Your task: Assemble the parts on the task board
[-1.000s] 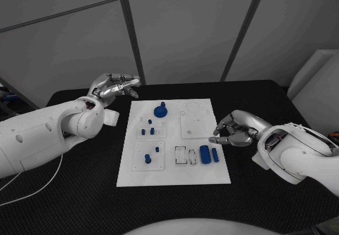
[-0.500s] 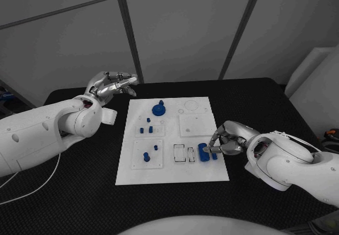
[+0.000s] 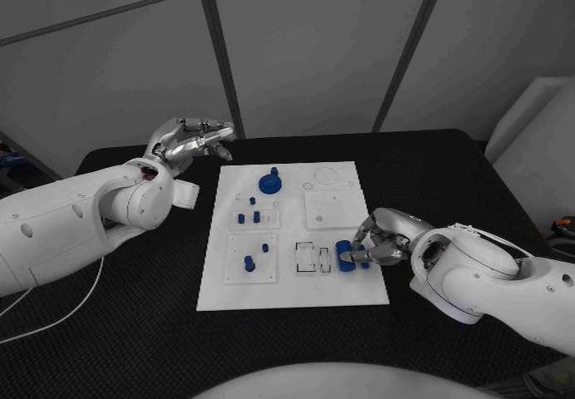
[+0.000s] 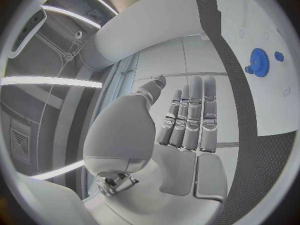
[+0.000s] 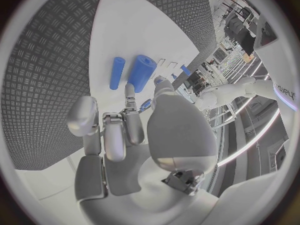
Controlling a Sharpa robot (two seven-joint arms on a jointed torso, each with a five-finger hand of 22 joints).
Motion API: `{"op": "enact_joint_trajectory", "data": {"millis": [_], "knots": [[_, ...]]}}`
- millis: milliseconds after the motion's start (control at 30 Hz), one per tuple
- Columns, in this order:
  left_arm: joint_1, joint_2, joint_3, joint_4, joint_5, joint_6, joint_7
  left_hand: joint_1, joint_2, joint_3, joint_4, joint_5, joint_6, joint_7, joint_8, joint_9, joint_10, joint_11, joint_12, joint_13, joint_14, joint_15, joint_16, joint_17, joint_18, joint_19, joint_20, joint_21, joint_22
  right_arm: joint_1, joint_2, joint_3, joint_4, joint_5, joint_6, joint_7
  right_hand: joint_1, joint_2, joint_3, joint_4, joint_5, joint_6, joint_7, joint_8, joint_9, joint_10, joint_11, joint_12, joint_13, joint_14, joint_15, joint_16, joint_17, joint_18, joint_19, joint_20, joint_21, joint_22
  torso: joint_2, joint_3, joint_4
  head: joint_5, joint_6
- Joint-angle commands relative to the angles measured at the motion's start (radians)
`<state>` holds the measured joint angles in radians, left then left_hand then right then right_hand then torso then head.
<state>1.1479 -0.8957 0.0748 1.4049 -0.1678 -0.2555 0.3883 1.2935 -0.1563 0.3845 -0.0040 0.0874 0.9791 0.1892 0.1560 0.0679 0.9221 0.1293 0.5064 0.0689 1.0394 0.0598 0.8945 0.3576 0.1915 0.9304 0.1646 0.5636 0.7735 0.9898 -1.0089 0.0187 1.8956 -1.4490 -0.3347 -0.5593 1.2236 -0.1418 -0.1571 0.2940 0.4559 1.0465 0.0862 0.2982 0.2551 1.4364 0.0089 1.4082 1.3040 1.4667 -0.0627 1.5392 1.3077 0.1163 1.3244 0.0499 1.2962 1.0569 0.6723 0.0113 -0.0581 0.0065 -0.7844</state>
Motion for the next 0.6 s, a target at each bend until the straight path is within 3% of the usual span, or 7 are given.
{"op": "enact_joint_trajectory", "data": {"millis": [33,600], "knots": [[0.001,-0.001,0.001,0.004,0.002,0.013,0.020,-0.007,0.003,-0.004,0.000,0.000,-0.007,0.000,0.004,0.001,-0.006,0.000,0.004,0.001,-0.005,0.001,0.003,-0.001,-0.010,-0.004,0.003,-0.007,-0.001,-0.001,0.009,0.000,-0.003,-0.022,0.015,-0.011,-0.012,0.000,-0.005,0.000,0.004,-0.008,-0.001,0.005,0.001,-0.004,0.000,-0.005,0.000,0.089,0.007,0.005,0.198,-0.018,0.001,0.004,0.004,0.000,0.002,0.0001,0.0004,0.001,-0.001],[0.001,-0.008,0.001,0.012,0.002,0.032,0.019,-0.006,0.008,-0.014,0.003,0.000,-0.010,0.001,0.006,0.000,-0.012,0.001,0.007,0.000,-0.007,0.002,0.005,-0.005,-0.010,-0.001,0.004,-0.013,-0.007,-0.026,0.079,0.000,-0.053,-0.047,0.055,-0.038,-0.011,0.005,-0.008,-0.001,-0.004,-0.014,-0.001,0.012,0.007,-0.011,0.000,-0.014,-0.009,0.089,0.007,0.003,0.195,-0.017,-0.003,0.004,0.002,-0.004,0.003,-0.0013,0.0057,0.004,-0.008]]}}
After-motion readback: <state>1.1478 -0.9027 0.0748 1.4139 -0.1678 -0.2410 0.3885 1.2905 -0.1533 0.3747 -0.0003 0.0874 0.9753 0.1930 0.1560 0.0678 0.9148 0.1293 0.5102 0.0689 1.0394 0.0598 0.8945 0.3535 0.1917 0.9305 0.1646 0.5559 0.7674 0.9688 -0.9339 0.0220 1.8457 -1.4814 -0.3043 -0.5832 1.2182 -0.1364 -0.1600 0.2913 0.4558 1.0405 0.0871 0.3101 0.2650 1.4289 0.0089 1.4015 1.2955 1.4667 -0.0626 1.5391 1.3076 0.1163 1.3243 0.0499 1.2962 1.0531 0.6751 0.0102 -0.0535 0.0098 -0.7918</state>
